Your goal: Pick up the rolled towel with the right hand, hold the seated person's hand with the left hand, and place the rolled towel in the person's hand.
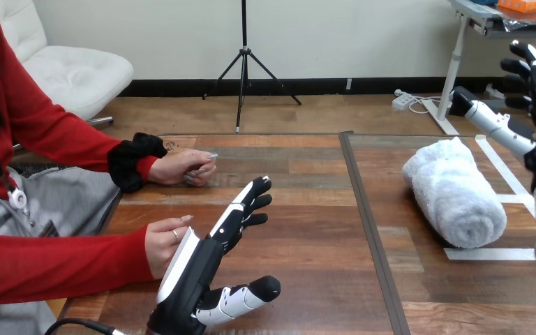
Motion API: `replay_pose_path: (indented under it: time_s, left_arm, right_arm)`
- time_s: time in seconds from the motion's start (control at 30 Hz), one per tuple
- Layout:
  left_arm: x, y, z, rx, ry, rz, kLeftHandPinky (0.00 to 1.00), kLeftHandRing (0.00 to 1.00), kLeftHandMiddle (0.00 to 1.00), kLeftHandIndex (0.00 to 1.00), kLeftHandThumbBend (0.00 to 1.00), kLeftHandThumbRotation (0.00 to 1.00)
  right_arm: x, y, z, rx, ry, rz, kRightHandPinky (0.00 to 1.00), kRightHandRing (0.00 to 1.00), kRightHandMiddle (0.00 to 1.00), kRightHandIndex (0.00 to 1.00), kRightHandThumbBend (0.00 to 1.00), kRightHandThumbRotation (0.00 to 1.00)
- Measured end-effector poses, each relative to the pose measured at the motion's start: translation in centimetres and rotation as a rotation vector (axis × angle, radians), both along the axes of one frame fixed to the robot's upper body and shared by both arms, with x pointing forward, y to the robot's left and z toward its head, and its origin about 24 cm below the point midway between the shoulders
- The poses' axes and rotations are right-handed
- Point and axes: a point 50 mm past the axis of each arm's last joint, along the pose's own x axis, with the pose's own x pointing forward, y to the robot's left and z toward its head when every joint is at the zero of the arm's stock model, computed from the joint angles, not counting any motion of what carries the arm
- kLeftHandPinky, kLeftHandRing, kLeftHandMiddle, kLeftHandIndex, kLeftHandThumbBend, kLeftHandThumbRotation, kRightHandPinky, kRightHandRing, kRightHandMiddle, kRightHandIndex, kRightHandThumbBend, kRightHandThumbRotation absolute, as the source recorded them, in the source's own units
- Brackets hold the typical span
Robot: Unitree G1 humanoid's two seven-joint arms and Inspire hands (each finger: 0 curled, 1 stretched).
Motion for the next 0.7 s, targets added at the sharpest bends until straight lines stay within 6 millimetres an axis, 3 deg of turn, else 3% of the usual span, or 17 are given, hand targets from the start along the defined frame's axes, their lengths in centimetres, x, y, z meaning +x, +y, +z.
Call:
replay_pose_path:
  time_s: [0.1,0.17,0.2,0.4,0.5,0.7]
  left_arm:
    - [0.0,0.0,0.0,0.000,0.000,0.000,0.83,0.91,0.94,0.94,1.00,0.82]
    - [0.0,0.0,0.0,0.000,0.001,0.000,0.83,0.90,0.94,0.94,1.00,0.83]
    - [0.0,0.0,0.0,-0.001,0.001,0.000,0.83,0.90,0.94,0.94,1.00,0.82]
    - [0.0,-0.2,0.0,-0.005,0.002,-0.002,0.83,0.90,0.94,0.94,1.00,0.82]
    - [-0.1,-0.2,-0.1,-0.006,0.003,-0.003,0.83,0.90,0.94,0.94,1.00,0.82]
    - [-0.2,-0.3,-0.1,-0.008,0.006,-0.004,0.83,0.90,0.93,0.94,1.00,0.83]
  right_arm:
    - [0.5,-0.3,0.0,-0.019,0.040,-0.018,0.64,0.78,0.87,0.93,1.00,0.59]
    - [0.8,-0.5,0.0,-0.031,0.066,-0.030,0.56,0.70,0.82,0.92,1.00,0.59]
    - [1.0,-0.6,0.0,-0.035,0.080,-0.037,0.43,0.55,0.69,0.93,1.00,0.58]
    - [1.9,-1.1,-0.2,-0.046,0.161,-0.073,0.21,0.27,0.40,0.93,1.00,0.59]
    - [2.3,-1.3,-0.4,-0.047,0.208,-0.092,0.13,0.18,0.28,0.93,1.00,0.60]
    - [3.0,-1.4,-1.0,-0.051,0.297,-0.122,0.09,0.14,0.23,0.94,1.00,0.61]
